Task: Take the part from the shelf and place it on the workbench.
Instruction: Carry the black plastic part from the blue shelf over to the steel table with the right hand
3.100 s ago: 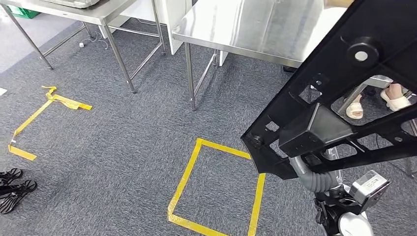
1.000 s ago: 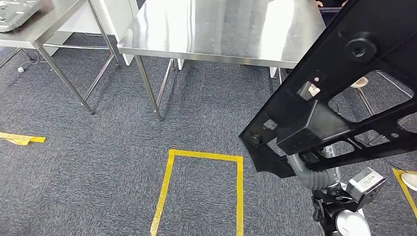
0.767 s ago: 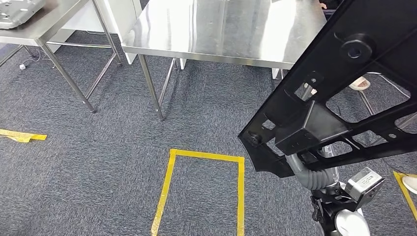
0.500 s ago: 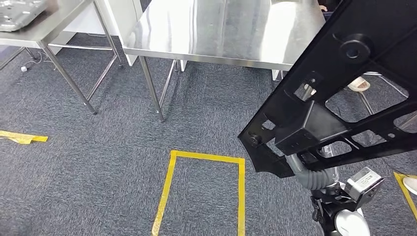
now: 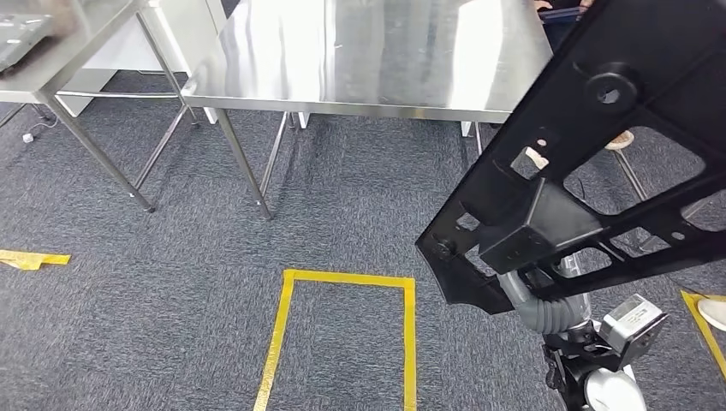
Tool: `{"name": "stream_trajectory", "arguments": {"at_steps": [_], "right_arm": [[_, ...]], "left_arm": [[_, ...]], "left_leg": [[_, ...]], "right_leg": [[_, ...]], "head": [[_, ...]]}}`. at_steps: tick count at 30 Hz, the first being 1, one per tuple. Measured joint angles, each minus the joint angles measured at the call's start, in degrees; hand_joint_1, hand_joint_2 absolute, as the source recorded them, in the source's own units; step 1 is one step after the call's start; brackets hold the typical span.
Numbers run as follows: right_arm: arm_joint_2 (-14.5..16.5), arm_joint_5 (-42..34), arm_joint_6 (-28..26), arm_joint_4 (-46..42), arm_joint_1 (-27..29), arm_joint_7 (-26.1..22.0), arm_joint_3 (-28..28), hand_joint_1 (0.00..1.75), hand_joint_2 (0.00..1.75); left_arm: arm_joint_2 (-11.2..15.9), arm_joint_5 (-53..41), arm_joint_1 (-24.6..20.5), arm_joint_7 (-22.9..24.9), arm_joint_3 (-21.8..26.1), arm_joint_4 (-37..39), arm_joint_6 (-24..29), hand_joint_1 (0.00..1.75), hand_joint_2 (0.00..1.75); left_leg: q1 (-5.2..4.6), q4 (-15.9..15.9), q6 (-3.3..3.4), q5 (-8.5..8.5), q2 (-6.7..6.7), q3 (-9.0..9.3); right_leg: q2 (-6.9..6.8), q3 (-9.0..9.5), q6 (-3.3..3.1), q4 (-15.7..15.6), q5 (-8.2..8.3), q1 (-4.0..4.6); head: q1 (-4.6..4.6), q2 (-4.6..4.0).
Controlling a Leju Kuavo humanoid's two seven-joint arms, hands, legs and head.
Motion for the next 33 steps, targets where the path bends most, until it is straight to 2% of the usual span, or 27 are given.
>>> {"name": "stream_trajectory", "arguments": {"at_steps": [1,2,4,5,6,7,8,10,11,12,14,15,16,17,18,20,21,22,23,24,25,26,27,28,30,32,33], "right_arm": [[-0.01,0.01,0.0,-0.04,-0.07,-0.03,0.0,1.75,1.75],[-0.02,0.01,0.0,-0.08,-0.13,-0.05,-0.01,1.75,1.75],[-0.02,0.0,0.01,-0.11,-0.13,-0.09,0.01,1.75,1.75],[-0.02,0.01,0.01,-0.11,-0.03,-0.09,0.02,1.75,1.75],[-0.02,0.01,0.01,-0.11,0.05,-0.08,0.04,1.75,1.75],[-0.03,0.01,0.01,-0.11,0.09,-0.08,0.05,1.75,1.75],[-0.02,0.0,0.0,-0.11,0.08,-0.08,0.05,1.75,1.75],[-0.02,0.01,0.01,-0.06,0.11,-0.09,0.08,1.75,1.75],[-0.01,0.01,0.01,-0.03,0.14,-0.09,0.11,1.75,1.75],[-0.01,0.02,0.02,-0.02,0.17,-0.09,0.14,1.75,1.75],[-0.01,-0.01,0.02,-0.18,0.14,-0.11,0.19,1.75,1.75],[0.0,-0.01,0.02,-0.27,0.1,-0.13,0.22,1.75,1.75],[0.01,-0.03,0.02,-0.33,0.01,-0.16,0.26,1.75,1.75],[0.01,-0.04,0.02,-0.34,-0.06,-0.17,0.29,1.75,1.75],[0.02,-0.02,0.02,-0.3,-0.06,-0.17,0.32,1.75,1.75],[-0.02,0.01,0.02,-0.23,-0.02,-0.13,0.34,1.75,1.75],[-0.02,0.04,0.02,-0.2,0.02,-0.1,0.34,1.75,1.75],[-0.03,0.1,0.02,-0.17,0.03,-0.08,0.33,1.75,1.75],[-0.03,0.2,0.01,-0.14,0.06,-0.05,0.33,1.75,1.75],[-0.03,0.29,-0.01,-0.07,0.15,-0.03,0.32,1.75,1.75],[-0.03,0.37,-0.06,0.0,0.26,-0.01,0.27,1.75,1.75],[-0.03,0.42,-0.12,0.04,0.36,0.05,0.22,1.75,1.75],[-0.03,0.45,-0.16,-0.03,0.43,0.09,0.17,1.75,1.75],[-0.02,0.46,-0.2,-0.17,0.37,0.1,0.11,1.75,1.75],[0.01,0.54,-0.36,-0.62,0.11,0.1,-0.01,1.75,1.75],[0.06,0.66,-0.74,-0.88,-0.02,0.07,-0.18,1.75,1.75],[0.09,0.74,-0.95,-0.95,0.05,0.07,-0.26,1.75,1.75]], "left_arm": [[-0.03,0.0,-0.09,-0.01,0.0,0.0,0.0,0.0,1.75],[-0.05,-0.01,-0.15,-0.01,0.0,0.0,0.0,0.0,1.75],[-0.1,-0.02,-0.07,0.01,0.0,0.0,0.02,0.0,1.75],[-0.1,-0.02,0.04,0.02,0.0,0.0,0.04,0.0,1.75],[-0.1,-0.02,0.14,0.02,0.0,0.0,0.07,0.0,1.75],[-0.1,-0.02,0.2,0.03,0.0,0.0,0.09,0.0,1.75],[-0.09,-0.02,0.25,0.03,0.0,0.01,0.1,0.0,1.75],[0.02,-0.02,0.38,0.06,-0.01,0.15,0.09,0.0,1.75],[0.11,-0.01,0.45,0.11,-0.01,0.24,0.1,0.0,1.75],[0.2,0.02,0.5,0.15,-0.01,0.31,0.1,0.0,1.75],[0.23,0.08,0.49,0.21,-0.01,0.31,0.1,0.0,1.75],[0.21,0.11,0.51,0.23,0.01,0.3,0.05,0.0,1.75],[0.16,0.13,0.53,0.26,0.01,0.31,-0.01,0.0,1.75],[0.15,0.16,0.54,0.34,0.02,0.31,-0.09,0.0,1.75],[0.13,0.19,0.57,0.45,0.02,0.32,-0.18,0.0,1.75],[0.02,0.24,0.6,0.83,0.02,0.33,-0.34,0.0,1.75],[-0.04,0.24,0.65,0.97,0.01,0.33,-0.39,0.0,1.75],[-0.09,0.25,0.7,1.08,0.01,0.33,-0.42,0.0,1.75],[-0.13,0.25,0.74,1.1,0.0,0.33,-0.42,0.0,1.75],[-0.15,0.25,0.82,1.1,0.0,0.35,-0.43,0.0,1.75],[-0.17,0.25,0.85,1.1,0.0,0.39,-0.45,0.0,1.75],[-0.21,0.25,0.85,1.11,0.01,0.42,-0.49,0.0,1.75],[-0.24,0.25,0.84,1.13,0.01,0.44,-0.56,0.0,1.75],[-0.27,0.25,0.74,1.12,0.01,0.43,-0.67,0.0,1.75],[-0.26,0.25,0.37,1.07,0.0,0.37,-0.88,0.0,1.75],[-0.3,0.23,0.0,1.02,0.0,0.33,-0.95,0.0,1.75],[-0.36,0.23,-0.05,1.01,0.0,0.33,-0.95,0.0,1.75]], "left_leg": [[0.12,2.32,-0.14,0.05,0.04,-1.32],[0.17,5.72,-0.25,-0.2,0.06,-3.53],[0.11,13.09,-0.35,-2.56,0.03,-9.2],[0.05,15.21,-0.27,-4.11,0.01,-11.62],[-0.05,15.65,-0.1,-5.19,-0.02,-13.3],[-0.23,14.32,0.25,-5.23,-0.08,-14.08],[-0.5,11.44,0.76,-3.62,-0.16,-14.13],[-1.23,5.29,2.07,3.63,-0.64,-13.39],[-1.59,3.29,2.54,6.63,-0.79,-12.8],[-1.91,2.17,2.9,8.36,-0.91,-12.26],[-2.12,0.67,3.37,7.75,-0.72,-10.24],[-2.09,-0.27,3.64,7.37,-0.73,-8.84],[-2.0,-0.99,3.89,6.88,-0.74,-7.34],[-1.92,-1.59,4.04,6.3,-0.87,-5.9],[-1.92,-2.01,4.17,5.47,-0.93,-4.68],[-1.89,-2.37,4.32,3.57,-1.13,-2.34],[-1.9,-2.44,4.32,2.52,-1.24,-1.01],[-1.9,-2.47,4.29,1.44,-1.33,0.41],[-1.9,-2.48,4.23,0.3,-1.39,1.9],[-1.9,-2.54,4.13,-0.82,-1.46,3.16],[-1.94,-2.56,3.95,-2.02,-1.52,4.42],[-1.99,-2.63,3.69,-3.15,-1.54,5.5],[-2.04,-2.65,3.39,-3.99,-1.53,6.6],[-2.09,-2.42,3.09,-4.4,-1.49,7.47],[-2.09,0.41,2.58,-3.43,-1.27,7.04],[-1.91,7.47,2.08,-2.26,-0.97,2.68],[-1.71,11.06,1.81,-2.84,-0.86,-0.1]], "right_leg": [[0.12,0.73,-0.58,-0.02,-0.4,0.08],[0.18,1.4,-1.09,-0.06,-0.89,0.2],[0.32,2.64,-1.72,-0.07,-2.11,0.6],[0.47,3.39,-1.85,-0.08,-2.81,0.8],[0.65,4.31,-1.92,-0.08,-3.58,0.99],[0.81,5.35,-1.95,-0.1,-4.41,1.14],[0.94,6.42,-1.94,-0.14,-5.32,1.26],[1.25,8.06,-1.76,-0.41,-7.09,1.4],[1.44,8.68,-1.51,-0.87,-7.78,1.44],[1.63,9.61,-1.13,-1.41,-7.99,1.48],[1.77,10.96,0.27,-1.78,-6.94,1.62],[1.57,10.79,0.96,-0.18,-5.73,1.66],[1.26,9.38,1.4,2.54,-4.65,1.71],[0.96,7.09,1.38,6.22,-4.22,1.77],[0.64,4.21,0.99,10.0,-4.67,1.75],[0.51,-1.22,-0.05,13.83,-8.79,1.84],[0.5,-3.08,-0.34,13.59,-11.13,1.88],[0.48,-4.31,-0.35,12.15,-12.56,1.91],[0.42,-5.07,0.04,9.73,-12.21,1.91],[0.23,-5.37,0.93,6.93,-9.23,1.92],[-0.1,-5.31,1.89,4.13,-4.89,1.94],[-0.5,-4.8,2.34,2.11,-0.65,2.11],[-0.74,-4.2,2.14,0.97,2.6,2.27],[-0.85,-3.7,1.26,0.48,3.71,2.38],[-0.49,-2.33,-0.74,0.24,3.27,2.05],[-0.32,-0.49,-2.01,-0.19,2.17,1.57],[-0.31,0.36,-2.39,-0.39,1.49,1.51]], "head": [[-0.09,0.0],[-0.2,0.0],[-0.38,0.0],[-0.4,0.0],[-0.41,0.0],[-0.41,0.0],[-0.41,0.0],[-0.32,0.01],[-0.26,0.01],[-0.22,0.01],[-0.31,0.01],[-0.33,-0.01],[-0.36,-0.01],[-0.33,-0.01],[-0.28,-0.02],[-0.25,0.0],[-0.24,0.0],[-0.25,0.0],[-0.22,0.0],[-0.21,0.0],[-0.28,0.0],[-0.26,0.0],[-0.31,0.0],[-0.29,0.0],[-0.26,0.0],[-0.43,0.0],[-0.52,0.0]]}}
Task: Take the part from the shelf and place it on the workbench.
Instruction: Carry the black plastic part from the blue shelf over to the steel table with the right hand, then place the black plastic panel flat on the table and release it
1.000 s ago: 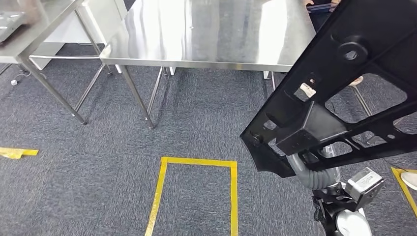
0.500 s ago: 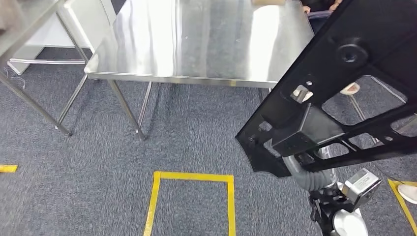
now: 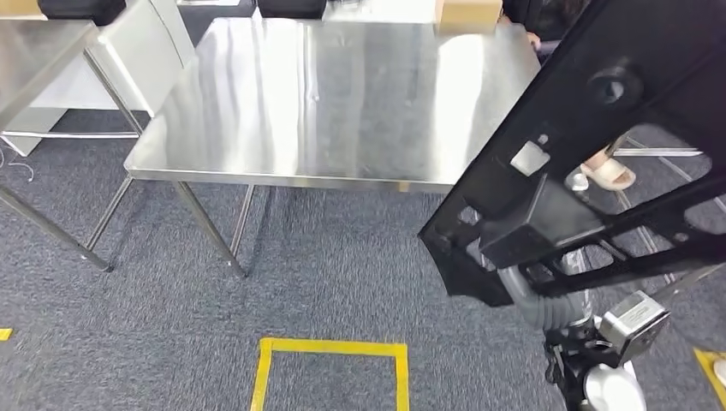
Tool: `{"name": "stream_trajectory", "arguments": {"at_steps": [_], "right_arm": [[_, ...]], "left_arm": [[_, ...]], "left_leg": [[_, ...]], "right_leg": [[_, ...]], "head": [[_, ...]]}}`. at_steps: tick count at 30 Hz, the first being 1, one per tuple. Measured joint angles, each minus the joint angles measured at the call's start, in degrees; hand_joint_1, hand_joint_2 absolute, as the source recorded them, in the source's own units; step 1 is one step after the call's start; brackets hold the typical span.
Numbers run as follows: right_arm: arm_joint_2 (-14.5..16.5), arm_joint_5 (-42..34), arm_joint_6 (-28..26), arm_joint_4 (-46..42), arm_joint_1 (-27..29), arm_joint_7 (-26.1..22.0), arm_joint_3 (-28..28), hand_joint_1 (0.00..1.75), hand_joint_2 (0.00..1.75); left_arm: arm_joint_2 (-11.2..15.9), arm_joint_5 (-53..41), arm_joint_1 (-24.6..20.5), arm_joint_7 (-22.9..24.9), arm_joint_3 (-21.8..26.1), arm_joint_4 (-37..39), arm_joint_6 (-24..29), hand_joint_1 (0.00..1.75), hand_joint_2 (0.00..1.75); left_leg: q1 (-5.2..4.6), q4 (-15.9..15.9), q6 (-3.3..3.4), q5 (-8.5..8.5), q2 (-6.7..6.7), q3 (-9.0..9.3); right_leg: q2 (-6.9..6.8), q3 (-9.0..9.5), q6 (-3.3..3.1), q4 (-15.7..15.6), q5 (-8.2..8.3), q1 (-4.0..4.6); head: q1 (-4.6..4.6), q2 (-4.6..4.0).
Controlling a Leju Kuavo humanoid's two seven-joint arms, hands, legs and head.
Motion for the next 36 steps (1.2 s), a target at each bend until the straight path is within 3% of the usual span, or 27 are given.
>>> {"name": "stream_trajectory", "arguments": {"at_steps": [2,3,4,5,7,9,12,13,15,17,19,20,21,23,24,25,27,28,30,31,32,34,35,36], "right_arm": [[0.08,0.14,-0.26,-0.02,0.23,0.0,-0.15,1.75,1.75],[0.11,0.2,-0.3,-0.02,0.36,0.0,-0.26,1.75,1.75],[0.12,0.24,-0.32,-0.02,0.48,-0.01,-0.37,1.75,1.75],[0.13,0.28,-0.35,-0.02,0.56,-0.01,-0.46,1.75,1.75],[0.17,0.38,-0.47,-0.05,0.68,-0.02,-0.57,1.75,1.75],[0.21,0.55,-0.66,-0.2,0.73,-0.05,-0.77,1.75,1.75],[0.27,0.69,-0.92,-0.55,0.71,-0.14,-1.04,1.75,1.75],[0.29,0.68,-0.97,-0.6,0.7,-0.17,-1.09,1.75,1.75],[0.29,0.69,-1.02,-0.63,0.74,-0.2,-1.25,1.75,1.75],[0.29,0.69,-1.03,-0.63,0.88,-0.21,-1.4,1.75,1.75],[0.29,0.75,-1.06,-0.62,1.0,-0.21,-1.54,1.75,1.75],[0.29,0.81,-1.09,-0.62,1.02,-0.21,-1.59,1.75,1.75],[0.29,0.89,-1.12,-0.61,1.03,-0.21,-1.66,1.75,1.75],[0.29,1.02,-1.25,-0.6,1.15,-0.2,-1.83,1.75,1.75],[0.29,1.1,-1.33,-0.61,1.25,-0.19,-1.91,1.75,1.75],[0.29,1.14,-1.4,-0.63,1.36,-0.19,-1.97,1.75,1.75],[0.33,1.22,-1.55,-0.79,1.38,-0.21,-2.03,1.75,1.75],[0.35,1.22,-1.6,-0.93,1.34,-0.24,-2.05,1.75,1.75],[0.4,1.23,-1.7,-1.18,1.32,-0.27,-2.09,1.75,1.75],[0.42,1.25,-1.77,-1.23,1.41,-0.27,-2.09,1.75,1.75],[0.44,1.26,-1.86,-1.24,1.57,-0.28,-2.09,1.75,1.75],[0.52,1.32,-2.06,-1.24,1.99,-0.29,-2.1,1.75,1.75],[0.56,1.45,-2.2,-1.24,2.16,-0.3,-2.14,1.75,1.75],[0.61,1.75,-2.42,-1.24,2.26,-0.31,-2.19,1.75,1.75]], "left_arm": [[-0.03,-0.01,0.04,0.0,0.0,0.0,0.01,0.0,1.75],[-0.03,-0.01,0.09,0.0,0.0,0.0,0.01,0.0,1.75],[-0.02,-0.01,0.13,0.01,0.0,0.02,0.01,0.0,1.75],[0.01,-0.01,0.15,0.01,0.0,0.03,0.01,0.0,1.75],[-0.02,-0.01,0.21,0.01,0.0,0.07,0.02,0.0,1.75],[-0.1,0.0,0.14,0.02,0.0,0.07,0.03,0.0,1.75],[-0.2,0.0,0.02,0.03,0.0,0.07,0.05,0.0,1.75],[-0.22,-0.01,0.03,0.03,0.0,0.07,0.05,0.0,1.75],[-0.2,-0.01,0.05,0.02,0.0,0.07,0.08,0.0,1.75],[-0.14,-0.01,0.11,0.02,0.0,0.07,0.1,0.0,1.75],[-0.12,-0.01,0.16,0.02,0.0,0.07,0.09,0.0,1.75],[-0.12,-0.01,0.17,0.02,0.0,0.07,0.08,0.0,1.75],[-0.13,-0.01,0.19,0.02,0.0,0.07,0.07,0.0,1.75],[-0.17,-0.04,0.25,0.02,0.0,0.08,0.04,0.0,1.75],[-0.19,-0.06,0.28,0.02,0.0,0.08,0.03,0.0,1.75],[-0.2,-0.07,0.29,0.01,0.0,0.09,0.02,0.0,1.75],[-0.12,-0.07,0.1,-0.03,0.0,0.09,0.01,0.0,1.75],[-0.12,-0.07,-0.06,-0.04,0.0,0.08,-0.01,0.0,1.75],[-0.14,-0.11,-0.32,-0.06,0.0,0.06,-0.01,0.0,1.75],[-0.2,-0.14,-0.27,-0.07,0.0,0.05,-0.02,0.0,1.75],[-0.2,-0.16,-0.16,-0.07,0.0,0.06,-0.01,0.0,1.75],[-0.11,-0.15,0.13,-0.05,0.0,0.08,0.0,0.0,1.75],[-0.06,-0.12,0.21,-0.05,0.0,0.1,0.01,0.0,1.75],[-0.01,-0.08,0.27,-0.04,0.0,0.13,0.02,0.0,1.75]], "left_leg": [[0.44,4.3,-0.64,-3.92,0.09,-5.04],[0.63,4.48,-0.92,-5.88,0.11,-6.77],[0.84,3.34,-1.19,-6.73,0.17,-7.98],[1.07,1.0,-1.49,-5.79,0.26,-8.52],[1.55,-5.34,-2.12,0.99,0.87,-8.23],[1.52,-8.55,-1.8,6.14,1.64,-7.33],[1.3,-9.13,-0.06,6.45,1.48,-5.93],[1.29,-9.51,0.5,6.27,1.31,-5.34],[1.11,-10.32,1.51,5.61,0.96,-3.93],[0.75,-10.98,2.13,4.66,0.56,-2.44],[0.3,-11.29,2.44,3.33,0.12,-0.56],[0.05,-11.33,2.52,2.54,-0.06,0.5],[-0.18,-11.36,2.59,1.7,-0.19,1.5],[-0.6,-11.39,2.55,-0.04,-0.32,3.23],[-0.74,-11.52,2.39,-0.88,-0.32,3.88],[-0.83,-11.43,2.16,-1.39,-0.28,4.73],[-0.83,-9.77,1.64,-1.1,-0.02,5.3],[-0.79,-7.27,1.38,-0.13,0.13,4.49],[-0.51,-0.31,0.8,0.74,0.3,-0.02],[-0.3,2.9,0.42,-0.29,0.31,-2.79],[-0.01,4.97,0.05,-2.51,0.32,-5.34],[0.57,5.63,-0.76,-7.34,0.35,-9.03],[0.84,4.2,-1.1,-8.14,0.36,-9.99],[1.1,1.87,-1.44,-6.93,0.38,-10.48]], "right_leg": [[0.19,1.94,-0.13,-0.25,-1.55,-0.19],[0.31,2.82,0.01,-0.32,-2.36,-0.34],[0.43,3.76,0.21,-0.37,-3.24,-0.56],[0.54,4.66,0.47,-0.38,-4.1,-0.81],[0.73,6.48,1.25,-0.36,-5.8,-1.06],[0.84,7.89,2.26,-0.83,-7.05,-0.78],[0.76,8.83,4.05,-0.15,-6.37,-0.39],[0.7,7.63,4.49,2.23,-5.52,-0.38],[0.56,2.18,4.38,9.81,-5.29,-0.41],[0.52,-3.77,3.29,15.9,-8.06,-0.17],[0.52,-7.21,2.71,15.93,-10.77,0.24],[0.51,-7.79,2.82,13.7,-10.54,0.45],[0.48,-7.91,3.15,10.5,-8.85,0.69],[0.21,-7.46,3.51,4.34,-2.0,1.25],[0.08,-6.91,3.27,2.6,0.81,1.57],[0.06,-6.3,2.72,1.69,2.62,1.72],[0.28,-4.31,1.37,1.13,2.61,1.46],[0.38,-3.4,0.72,0.79,2.3,1.14],[0.39,-1.79,-0.3,0.3,1.34,0.65],[0.45,-1.17,-0.59,0.2,0.74,0.64],[0.57,-0.57,-0.64,0.16,0.1,0.54],[0.93,0.94,-0.27,0.15,-1.36,0.22],[1.05,1.91,0.0,0.15,-2.16,0.0],[1.13,2.97,0.35,0.17,-2.97,-0.23]], "head": [[-0.1,0.0],[-0.12,0.0],[-0.11,0.0],[-0.14,0.0],[-0.32,0.0],[-0.62,0.0],[-0.48,0.0],[-0.41,0.0],[-0.24,0.0],[-0.2,0.0],[-0.2,0.0],[-0.19,0.0],[-0.18,0.0],[-0.23,0.0],[-0.26,0.0],[-0.34,0.0],[-0.33,0.0],[-0.31,-0.01],[-0.33,-0.01],[-0.35,-0.01],[-0.39,0.0],[-0.42,0.0],[-0.43,0.0],[-0.44,0.0]]}}
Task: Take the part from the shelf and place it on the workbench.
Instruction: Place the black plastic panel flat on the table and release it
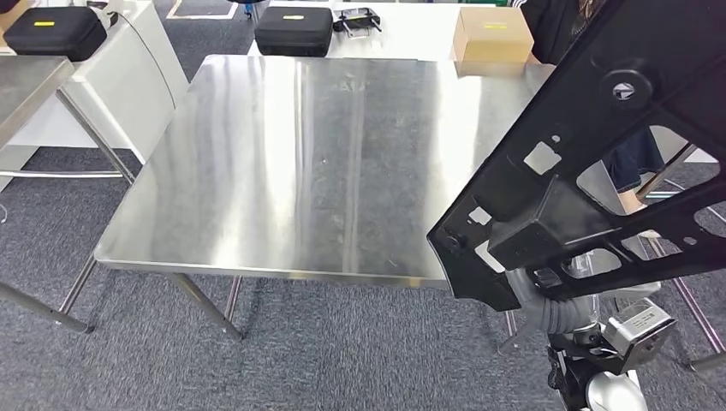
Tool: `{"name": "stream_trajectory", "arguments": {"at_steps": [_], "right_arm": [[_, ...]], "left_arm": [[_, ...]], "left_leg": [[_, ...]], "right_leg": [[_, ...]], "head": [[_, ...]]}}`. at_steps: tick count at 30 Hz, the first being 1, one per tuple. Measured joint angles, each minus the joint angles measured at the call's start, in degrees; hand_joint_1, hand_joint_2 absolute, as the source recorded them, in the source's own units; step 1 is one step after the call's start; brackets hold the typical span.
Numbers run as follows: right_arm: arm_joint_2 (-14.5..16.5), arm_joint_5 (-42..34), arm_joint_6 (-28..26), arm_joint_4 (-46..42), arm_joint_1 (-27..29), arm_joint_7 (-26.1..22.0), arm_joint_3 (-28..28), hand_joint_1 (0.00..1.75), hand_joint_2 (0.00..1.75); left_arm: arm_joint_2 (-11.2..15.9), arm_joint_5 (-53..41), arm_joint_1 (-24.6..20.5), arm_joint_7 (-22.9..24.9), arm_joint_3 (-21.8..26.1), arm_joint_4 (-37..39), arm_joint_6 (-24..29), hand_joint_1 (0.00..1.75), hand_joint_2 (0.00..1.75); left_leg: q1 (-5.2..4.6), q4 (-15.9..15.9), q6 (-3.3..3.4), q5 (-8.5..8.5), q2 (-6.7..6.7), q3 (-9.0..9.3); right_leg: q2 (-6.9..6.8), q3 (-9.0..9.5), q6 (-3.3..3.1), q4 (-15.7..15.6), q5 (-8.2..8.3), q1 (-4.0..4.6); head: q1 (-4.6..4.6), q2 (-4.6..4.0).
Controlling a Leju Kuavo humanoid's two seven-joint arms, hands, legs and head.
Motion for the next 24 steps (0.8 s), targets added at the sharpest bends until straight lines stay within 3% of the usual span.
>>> {"name": "stream_trajectory", "arguments": {"at_steps": [2,3,4,5,7,9,11,13,14,16,18,21,24], "right_arm": [[0.13,1.59,-1.32,0.02,0.09,-0.01,-0.2,1.75,1.75],[0.21,3.07,-2.74,-0.03,0.13,0.0,-0.43,1.75,1.75],[0.32,5.0,-4.57,-0.09,0.26,0.06,-0.76,1.75,1.75],[0.39,7.4,-6.92,-0.26,0.4,0.17,-1.24,1.75,1.75],[0.51,13.47,-12.55,-0.84,0.91,0.62,-2.73,1.75,1.75],[0.5,20.01,-18.49,-1.25,1.59,1.35,-4.85,1.75,1.75],[0.34,25.39,-23.44,-1.26,2.83,2.38,-7.36,1.75,1.75],[0.14,28.36,-26.33,-1.16,4.2,3.17,-9.71,1.75,1.75],[0.06,29.0,-27.0,-1.11,4.7,3.39,-10.6,1.75,1.75],[-0.08,30.32,-28.04,-1.08,5.31,4.03,-11.82,1.75,1.75],[-0.44,33.26,-29.94,-0.98,5.98,5.77,-13.07,1.75,1.75],[-1.46,39.21,-32.37,-0.43,7.22,10.07,-16.07,1.75,1.75],[-2.64,43.63,-32.76,0.8,7.97,13.03,-19.34,1.75,1.75]], "left_arm": [[-0.02,0.14,0.16,-0.01,0.0,0.17,0.24,0.0,1.75],[-0.06,0.27,0.31,-0.04,0.0,0.27,0.51,0.0,1.75],[-0.13,0.46,0.44,-0.12,0.0,0.36,0.82,0.0,1.75],[-0.19,0.69,0.52,-0.26,0.01,0.41,1.2,0.0,1.75],[-0.36,1.21,0.49,-0.58,0.03,0.4,1.87,0.0,1.75],[-0.55,1.72,0.44,-0.74,0.1,0.41,2.56,0.0,1.75],[-0.73,2.03,0.54,-0.66,0.2,0.45,3.13,0.0,1.75],[-1.02,2.12,0.73,-0.53,0.25,0.48,3.39,0.0,1.75],[-1.2,2.14,0.81,-0.49,0.26,0.48,3.45,0.0,1.75],[-1.46,2.15,0.87,-0.45,0.27,0.49,3.53,0.0,1.75],[-1.6,2.23,0.82,-0.26,0.28,0.54,3.75,0.0,1.75],[-1.66,2.55,0.85,0.01,0.3,0.64,4.13,0.0,1.75],[-1.81,2.55,0.9,-0.08,0.28,0.67,4.11,0.0,1.75]], "left_leg": [[0.44,-6.1,-0.33,8.06,0.1,-0.44],[0.52,-8.16,-0.17,12.23,0.25,-0.38],[0.49,-9.19,0.18,15.04,0.34,-0.32],[0.31,-9.32,0.67,15.7,0.43,-0.24],[0.2,-9.6,1.66,15.67,0.33,0.57],[0.28,-10.46,2.59,15.27,0.25,1.47],[0.14,-10.78,3.23,14.55,0.09,2.28],[-0.07,-10.82,3.46,13.68,-0.14,3.13],[-0.15,-10.82,3.47,13.22,-0.2,3.69],[-0.22,-10.84,3.27,12.32,-0.27,4.9],[-0.54,-10.76,2.85,11.47,-0.42,5.75],[-0.98,-10.89,3.4,11.03,-0.6,6.18],[-1.02,-11.41,3.63,11.05,-0.54,6.54]], "right_leg": [[0.05,1.7,0.85,0.27,-1.76,-0.15],[0.12,2.14,1.35,0.51,-2.62,-0.02],[0.18,2.48,1.81,0.58,-3.45,0.13],[0.18,2.98,2.23,0.48,-4.08,0.21],[-0.08,3.66,3.0,0.02,-4.98,0.23],[-0.43,2.19,3.14,3.2,-6.41,0.2],[-0.55,-2.84,2.88,10.89,-8.59,0.2],[-0.56,-7.57,3.24,15.96,-8.72,0.24],[-0.56,-8.44,3.74,15.22,-7.17,0.25],[-0.73,-7.4,4.69,8.39,-2.04,0.26],[-1.03,-5.62,4.42,2.44,1.72,0.46],[-1.08,-4.83,3.36,1.03,2.68,0.47],[-1.02,-4.78,3.19,1.01,2.58,0.49]], "head": [[-0.1,0.0],[-0.2,0.0],[-0.16,0.0],[-0.11,0.0],[0.1,0.0],[0.17,0.0],[0.27,0.0],[0.27,0.0],[0.26,0.0],[0.3,0.0],[0.32,0.0],[0.22,0.0],[0.21,0.0]]}}
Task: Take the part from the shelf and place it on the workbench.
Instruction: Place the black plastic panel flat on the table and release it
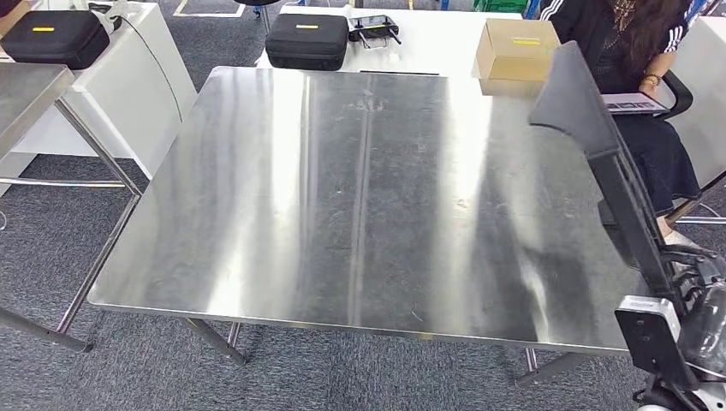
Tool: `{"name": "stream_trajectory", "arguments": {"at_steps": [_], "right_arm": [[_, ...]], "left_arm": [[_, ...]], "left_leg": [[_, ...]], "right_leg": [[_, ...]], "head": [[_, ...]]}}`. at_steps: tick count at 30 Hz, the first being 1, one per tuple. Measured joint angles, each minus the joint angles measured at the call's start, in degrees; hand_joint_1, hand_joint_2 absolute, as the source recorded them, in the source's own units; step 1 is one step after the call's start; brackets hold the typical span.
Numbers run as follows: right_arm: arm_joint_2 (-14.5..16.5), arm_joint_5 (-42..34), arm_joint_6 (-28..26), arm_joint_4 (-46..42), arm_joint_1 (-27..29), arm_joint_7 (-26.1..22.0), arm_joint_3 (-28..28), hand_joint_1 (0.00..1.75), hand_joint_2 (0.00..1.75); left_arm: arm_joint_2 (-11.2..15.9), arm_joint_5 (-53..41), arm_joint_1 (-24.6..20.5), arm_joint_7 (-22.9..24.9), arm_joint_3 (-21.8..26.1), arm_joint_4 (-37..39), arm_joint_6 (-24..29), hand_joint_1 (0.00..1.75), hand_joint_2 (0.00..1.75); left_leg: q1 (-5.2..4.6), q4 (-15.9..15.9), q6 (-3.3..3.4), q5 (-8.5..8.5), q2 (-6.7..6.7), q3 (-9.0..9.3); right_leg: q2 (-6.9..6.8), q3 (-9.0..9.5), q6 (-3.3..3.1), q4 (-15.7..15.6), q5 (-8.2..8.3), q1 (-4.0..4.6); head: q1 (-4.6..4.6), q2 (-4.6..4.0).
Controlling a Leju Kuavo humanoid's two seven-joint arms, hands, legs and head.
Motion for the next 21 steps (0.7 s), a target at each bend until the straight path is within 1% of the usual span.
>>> {"name": "stream_trajectory", "arguments": {"at_steps": [5,8,10,12,14,17,21], "right_arm": [[-2.69,7.83,1.43,4.45,0.68,2.38,-5.99,1.75,1.75],[-4.84,11.86,3.02,8.48,0.18,3.28,-8.59,1.75,1.75],[-6.6,13.31,4.12,11.55,-0.66,4.2,-9.62,1.75,1.75],[-8.42,14.11,4.99,14.6,-1.79,5.39,-10.19,1.75,1.75],[-10.71,14.33,5.74,18.42,-3.32,6.44,-10.68,1.75,1.75],[-15.48,14.05,5.98,26.33,-6.57,6.93,-10.91,1.75,1.75],[-22.03,14.69,4.24,37.53,-11.6,6.73,-10.4,1.75,1.75]], "left_arm": [[-0.11,-0.71,-0.07,0.02,-0.03,-0.01,-1.0,0.0,1.75],[-0.21,-0.86,-0.08,0.1,-0.04,-0.02,-1.3,0.0,1.75],[-0.28,-0.86,-0.08,0.11,-0.05,-0.02,-1.36,0.0,1.75],[-0.31,-0.86,-0.09,0.23,-0.07,-0.02,-1.5,0.0,1.75],[-0.32,-0.86,-0.09,0.38,-0.07,-0.02,-1.71,0.0,1.75],[-0.31,-0.97,-0.1,0.43,-0.12,-0.03,-2.06,0.0,1.75],[-0.26,-1.2,-0.12,0.46,-0.2,-0.04,-2.32,0.0,1.75]], "left_leg": [[-0.02,-0.57,-0.35,-0.15,0.15,0.48],[-0.02,-0.71,-0.55,-0.17,0.2,0.55],[-0.03,-0.74,-0.78,-0.16,0.22,0.57],[-0.04,-0.74,-0.86,-0.16,0.24,0.59],[-0.1,-0.74,-0.87,-0.16,0.26,0.6],[-0.26,-0.73,-0.86,-0.16,0.26,0.61],[-0.49,-0.72,-0.84,-0.15,0.25,0.64]], "right_leg": [[0.06,0.18,-0.49,0.0,-0.32,0.0],[0.1,0.2,-0.59,0.01,-0.39,0.01],[0.11,0.2,-0.61,0.02,-0.4,0.01],[0.11,0.21,-0.61,0.02,-0.4,0.01],[0.11,0.23,-0.61,0.02,-0.4,-0.01],[0.11,0.27,-0.6,0.01,-0.39,-0.1],[0.11,0.33,-0.59,-0.02,-0.39,-0.26]], "head": [[-0.01,0.0],[0.0,0.0],[0.01,0.0],[0.02,0.0],[0.02,0.0],[0.02,0.0],[0.02,0.0]]}}
